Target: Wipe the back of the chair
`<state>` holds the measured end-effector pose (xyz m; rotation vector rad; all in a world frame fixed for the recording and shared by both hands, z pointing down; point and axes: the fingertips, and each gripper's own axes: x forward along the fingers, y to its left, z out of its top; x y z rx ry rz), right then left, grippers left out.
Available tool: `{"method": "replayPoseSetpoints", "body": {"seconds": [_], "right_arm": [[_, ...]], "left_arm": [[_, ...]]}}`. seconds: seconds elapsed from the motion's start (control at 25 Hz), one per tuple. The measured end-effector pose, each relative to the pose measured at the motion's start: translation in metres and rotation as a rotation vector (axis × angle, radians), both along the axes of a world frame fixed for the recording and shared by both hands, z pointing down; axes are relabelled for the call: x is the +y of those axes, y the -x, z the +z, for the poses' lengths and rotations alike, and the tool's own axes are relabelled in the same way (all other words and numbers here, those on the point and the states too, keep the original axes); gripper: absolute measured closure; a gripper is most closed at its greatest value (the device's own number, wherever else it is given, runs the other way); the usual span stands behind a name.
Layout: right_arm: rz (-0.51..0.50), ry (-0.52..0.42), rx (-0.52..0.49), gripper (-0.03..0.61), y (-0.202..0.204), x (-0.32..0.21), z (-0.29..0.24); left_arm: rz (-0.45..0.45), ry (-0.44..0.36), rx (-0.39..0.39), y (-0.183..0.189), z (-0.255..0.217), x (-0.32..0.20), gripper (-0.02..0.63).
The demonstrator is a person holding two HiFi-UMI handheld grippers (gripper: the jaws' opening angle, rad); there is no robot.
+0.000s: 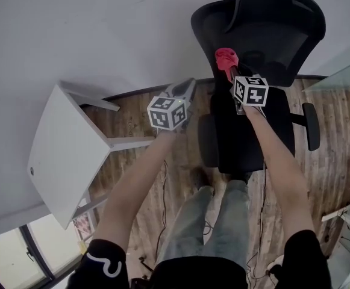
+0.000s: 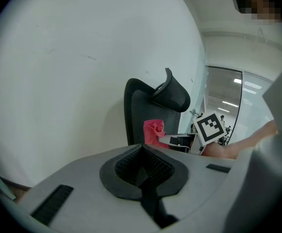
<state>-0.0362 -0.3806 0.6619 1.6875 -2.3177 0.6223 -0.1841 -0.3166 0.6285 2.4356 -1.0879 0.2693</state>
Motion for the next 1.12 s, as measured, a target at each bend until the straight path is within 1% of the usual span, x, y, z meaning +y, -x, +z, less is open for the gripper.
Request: {"method": "replayPoseSetpoints", "body": {"seconds": [0.12,0.28,0.44,0.64,0.8,0.88,1.0,1.12], "right_arm": [[-0.034,0.007,0.024,0.511,0.027,-0.001,0.009],[-0.052,0.017,0.055,0.511,0.046,-0.008,0.018],[-0.049,0.022,0.081,0.511,0.05,-0.02,0.025],[-0.044,0.021,0.087,0.509,0.04,-0.034,0.026],[-0.08,0.002,0.132,0.506,0.027,-0.037,0.026],[-0.086,-0.004,0.136,0.503,0.017,-0.039,0.024],[-0.069,-0.007,0.14,0.503,-0.005,-0.041,0.022],[-0.039,0.003,0.14,0.503,-0.037,-0.042,0.023]], "left_arm": [[-0.031,-0.011,0.04,0.016,0.004,-0.007,0.589],[-0.06,-0.022,0.081,0.031,0.01,-0.014,0.589],[-0.074,-0.016,0.086,0.04,0.017,-0.011,0.589],[-0.075,-0.03,0.063,0.039,0.014,-0.011,0.589],[-0.075,-0.04,0.059,0.019,0.006,-0.017,0.589],[-0.067,-0.049,0.059,0.003,0.0,-0.02,0.589],[-0.059,-0.059,0.058,-0.02,-0.005,-0.023,0.589],[-0.052,-0.057,0.054,-0.044,-0.005,-0.024,0.589]]}}
